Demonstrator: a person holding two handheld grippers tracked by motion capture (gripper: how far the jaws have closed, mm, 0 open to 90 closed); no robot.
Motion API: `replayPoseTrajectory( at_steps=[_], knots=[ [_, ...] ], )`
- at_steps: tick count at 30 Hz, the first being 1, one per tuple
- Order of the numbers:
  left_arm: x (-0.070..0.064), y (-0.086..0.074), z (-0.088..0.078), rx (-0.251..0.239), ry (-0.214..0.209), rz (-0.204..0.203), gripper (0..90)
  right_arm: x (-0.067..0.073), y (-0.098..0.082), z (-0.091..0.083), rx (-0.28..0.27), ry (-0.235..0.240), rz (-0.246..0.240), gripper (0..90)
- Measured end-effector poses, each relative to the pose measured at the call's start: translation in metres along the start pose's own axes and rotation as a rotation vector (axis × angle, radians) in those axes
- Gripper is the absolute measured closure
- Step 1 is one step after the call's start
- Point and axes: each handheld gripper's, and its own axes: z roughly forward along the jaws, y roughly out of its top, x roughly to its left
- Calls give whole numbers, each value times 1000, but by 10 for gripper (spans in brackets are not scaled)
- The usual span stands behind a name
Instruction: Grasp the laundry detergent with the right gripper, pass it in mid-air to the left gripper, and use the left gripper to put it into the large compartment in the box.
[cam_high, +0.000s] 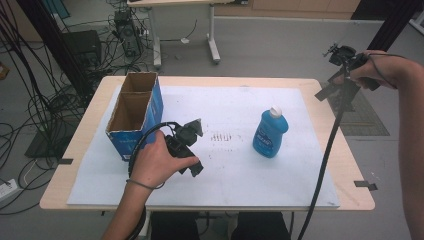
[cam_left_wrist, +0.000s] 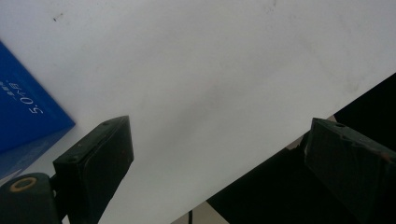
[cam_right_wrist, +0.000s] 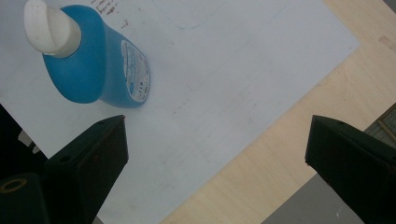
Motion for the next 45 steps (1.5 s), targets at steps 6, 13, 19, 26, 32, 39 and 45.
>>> replayPoseTrajectory(
  at_steps=[6, 13, 19, 26, 32, 39, 45],
  knots=[
    [2, -1, 0, 0, -2, -4, 82, -1, -1, 1, 1, -2, 2, 56],
    [4, -2, -1, 1, 2, -7, 82, 0, -1, 1, -3, -1, 0, 56],
    [4, -2, 0, 2, 1, -12, 82, -1, -2, 0, -9, 4, -1, 56],
    [3, -2, -1, -3, 0, -12, 82, -2, -6, 0, -15, 5, 3, 56],
    [2, -2, -1, -1, -10, -4, 82, -2, -11, -1, -26, 11, 4, 55],
    [0, -2, -1, -3, -5, -6, 81, -1, -18, 5, -30, 10, 8, 56],
    [-1, -1, -1, -3, -11, -2, 82, 1, -24, 7, -40, 12, 3, 54]
  ],
)
